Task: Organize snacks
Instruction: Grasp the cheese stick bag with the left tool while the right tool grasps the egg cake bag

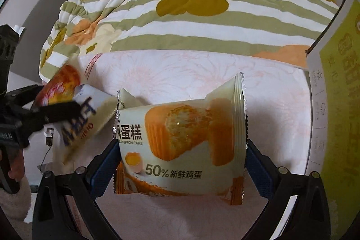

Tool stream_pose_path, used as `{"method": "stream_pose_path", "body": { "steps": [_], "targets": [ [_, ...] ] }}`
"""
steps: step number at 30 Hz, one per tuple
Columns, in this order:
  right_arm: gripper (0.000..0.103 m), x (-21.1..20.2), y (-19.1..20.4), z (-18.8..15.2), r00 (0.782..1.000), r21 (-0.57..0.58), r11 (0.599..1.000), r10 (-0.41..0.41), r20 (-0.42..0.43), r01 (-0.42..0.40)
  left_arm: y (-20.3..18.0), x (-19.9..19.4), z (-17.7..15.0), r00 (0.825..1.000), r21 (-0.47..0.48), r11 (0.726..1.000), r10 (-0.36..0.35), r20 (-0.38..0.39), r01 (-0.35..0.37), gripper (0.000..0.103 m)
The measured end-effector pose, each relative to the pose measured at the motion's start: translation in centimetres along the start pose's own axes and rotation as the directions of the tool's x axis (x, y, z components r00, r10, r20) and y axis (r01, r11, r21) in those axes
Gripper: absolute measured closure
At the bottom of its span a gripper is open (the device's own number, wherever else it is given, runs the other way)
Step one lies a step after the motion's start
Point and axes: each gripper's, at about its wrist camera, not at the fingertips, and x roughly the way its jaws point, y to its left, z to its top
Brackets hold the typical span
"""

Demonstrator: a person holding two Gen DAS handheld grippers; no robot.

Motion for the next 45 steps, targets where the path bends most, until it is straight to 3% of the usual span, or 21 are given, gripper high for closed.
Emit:
{"method": "stream_pose_path", "body": {
  "steps": [8,10,11,18,24,32,34,41,45],
  "targets": [
    [0.001,0.6,0.1,-0.2,1.0,0.024,1.0,0.0,0.002,0.0,-0.1,1.1,-1.6,0.999,0.021,1.0,0.018,-0.036,-0.017,0.006],
    [0.001,0.6,0.3,-0.2,1.0,0.022,1.0,-0.007,0.011,0.007,-0.1,0.8,-2.1,0.999,0.028,1.0,0.013,-0.029,-0.012,0.013],
    [0.001,0.5,0.4,-0.2,1.0,0.019,1.0,-0.012,0.015,0.011,-0.1,0.8,-2.2,1.0,0.029,1.0,0.001,-0.03,0.0,0.023],
    [0.005,0.1,1.0,-0.4,0.998,-0.008,0.999,-0.038,0.044,0.038,0.2,-0.1,-2.9,1.0,0.018,1.0,-0.018,0.003,0.018,0.041],
    [0.008,-0.1,1.2,-0.9,0.998,-0.004,0.999,-0.036,0.056,0.036,0.7,-1.9,-3.1,0.999,0.0,1.0,-0.012,0.051,0.012,0.043],
    [0.027,-0.7,1.7,-1.3,0.997,0.0,1.0,-0.025,0.076,0.025,1.4,-4.8,-3.6,0.993,-0.027,1.0,0.018,0.115,-0.015,0.043],
    [0.028,-1.5,1.9,-1.6,0.995,0.007,1.0,-0.009,0.095,0.008,1.6,-5.9,-3.7,0.99,-0.039,0.999,0.019,0.139,-0.014,0.043],
    [0.028,-7.7,3.3,-2.4,0.977,0.009,1.0,0.027,0.213,-0.029,0.1,-10.9,-3.4,0.971,-0.039,0.999,0.035,0.236,-0.027,0.043],
    [0.028,-12.6,2.9,-3.1,0.958,0.018,0.999,0.026,0.287,-0.033,-2.9,-14.2,-2.7,0.953,-0.005,1.0,0.028,0.301,-0.028,0.043]
  ]
}}
